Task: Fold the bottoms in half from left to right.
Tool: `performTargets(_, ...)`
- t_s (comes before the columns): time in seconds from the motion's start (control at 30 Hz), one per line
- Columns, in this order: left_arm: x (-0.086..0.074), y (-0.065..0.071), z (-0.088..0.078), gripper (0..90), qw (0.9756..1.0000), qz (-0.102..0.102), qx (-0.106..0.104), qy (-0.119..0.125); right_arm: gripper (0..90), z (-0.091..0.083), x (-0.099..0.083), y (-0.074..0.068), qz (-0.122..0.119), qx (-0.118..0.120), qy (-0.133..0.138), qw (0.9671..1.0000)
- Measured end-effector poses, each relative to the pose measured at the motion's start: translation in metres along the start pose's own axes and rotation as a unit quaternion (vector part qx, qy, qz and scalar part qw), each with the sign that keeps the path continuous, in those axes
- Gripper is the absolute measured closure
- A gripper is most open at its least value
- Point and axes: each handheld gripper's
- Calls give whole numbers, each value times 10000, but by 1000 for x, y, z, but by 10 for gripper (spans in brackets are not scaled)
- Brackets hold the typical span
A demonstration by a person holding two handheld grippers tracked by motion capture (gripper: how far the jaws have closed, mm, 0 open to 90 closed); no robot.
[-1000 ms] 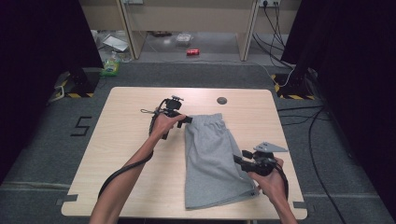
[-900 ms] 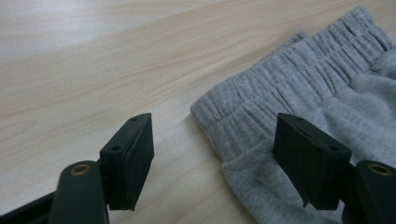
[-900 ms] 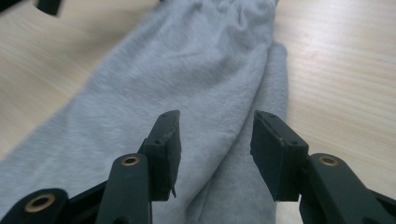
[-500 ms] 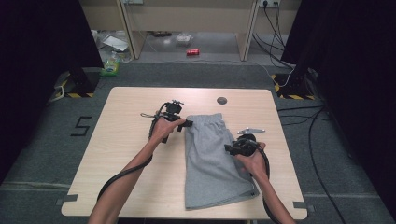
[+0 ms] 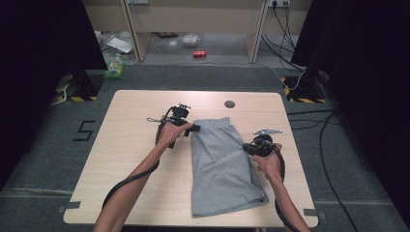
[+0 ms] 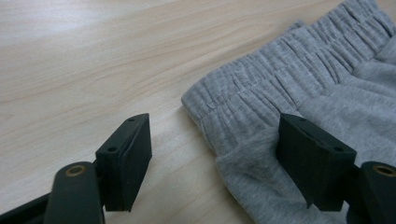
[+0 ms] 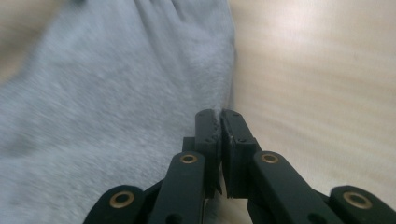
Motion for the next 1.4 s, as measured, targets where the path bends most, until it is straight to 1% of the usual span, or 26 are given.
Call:
performTargets(0.03,0,0,0,263,10000,0,0,0,854,5,-3,1,-15,-16,-84,10000)
performTargets(0.07,-1,1,1,264,10000,22,14,-4,844,7,-5,3,50,37,-89,9999)
performTargets(0.1,-1,1,1,264,10000,22,14,-4,800,6,-6,3,128,51,-45,9999)
performTargets(0.13,-1,1,1,264,10000,38,27,19,743,3,-6,4,178,-10,0,9998)
performTargets(0.17,-1,1,1,265,10000,38,27,19,743,3,-6,4,178,-10,0,9998)
performTargets(0.2,-1,1,0,265,10000,40,31,37,723,-2,-5,4,159,-43,12,9999)
performTargets(0.23,-1,1,-1,268,10000,45,25,49,696,-17,-7,1,96,43,92,9999)
performTargets(0.27,-1,2,-2,268,10000,59,25,70,696,-17,-7,1,96,43,92,9999)
performTargets(0.3,0,3,-4,270,9999,76,20,91,658,-33,-15,-5,41,196,156,9997)
performTargets(0.33,0,3,-4,270,9999,76,20,91,640,-41,-22,-8,35,258,210,9994)
performTargets(0.4,0,3,-6,270,9999,81,16,91,614,-55,-35,-16,-45,306,179,9994)
performTargets(0.43,0,3,-6,270,9999,81,16,91,614,-55,-35,-16,-45,306,179,9994)
performTargets(0.53,-1,3,-6,270,9999,71,40,73,600,-80,-60,-27,-169,361,221,9990)
performTargets(0.6,-1,2,-5,270,10000,63,35,58,601,-87,-72,-28,-159,355,196,9991)
performTargets(0.63,-1,2,-5,270,10000,63,35,58,605,-89,-75,-29,-147,375,197,9990)
performTargets(0.7,-1,2,-5,269,10000,62,46,58,606,-90,-82,-30,-138,382,103,9991)
performTargets(0.8,-1,2,-5,269,10000,78,49,36,610,-85,-90,-32,-252,355,-89,9990)
performTargets(0.9,-1,2,-5,268,9999,93,53,35,616,-79,-95,-34,-404,258,-294,9984)
performTargets(1.0,-2,1,-5,266,9999,74,54,49,631,-78,-97,-36,-448,217,-340,9982)
performTargets(1.03,-2,0,-5,261,10000,46,38,62,676,-81,-97,-38,-540,221,-345,9977)
performTargets(1.07,-3,0,-5,259,10000,29,35,65,706,-82,-98,-39,-530,255,-363,9976)
performTargets(1.13,-3,0,-4,257,10000,24,33,65,773,-81,-100,-39,-594,326,-439,9967)
performTargets(1.2,-3,1,-3,259,10000,43,33,52,841,-82,-101,-37,-553,382,-432,9968)
performTargets(1.23,-4,1,-3,261,10000,45,38,56,848,-83,-101,-36,-514,419,-406,9970)
performTargets(1.3,-4,0,-4,261,10000,52,33,45,853,-90,-99,-34,-520,424,-294,9973)
performTargets(1.4,-4,0,-4,258,10000,44,30,52,853,-107,-97,-30,-401,438,-20,9982)
Point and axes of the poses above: each handheld gripper's, and its own axes: z roughly forward along the jaws, x roughly out of its top, y roughly to its right, and after that the axes turned 8 degrees about -x, right-handed
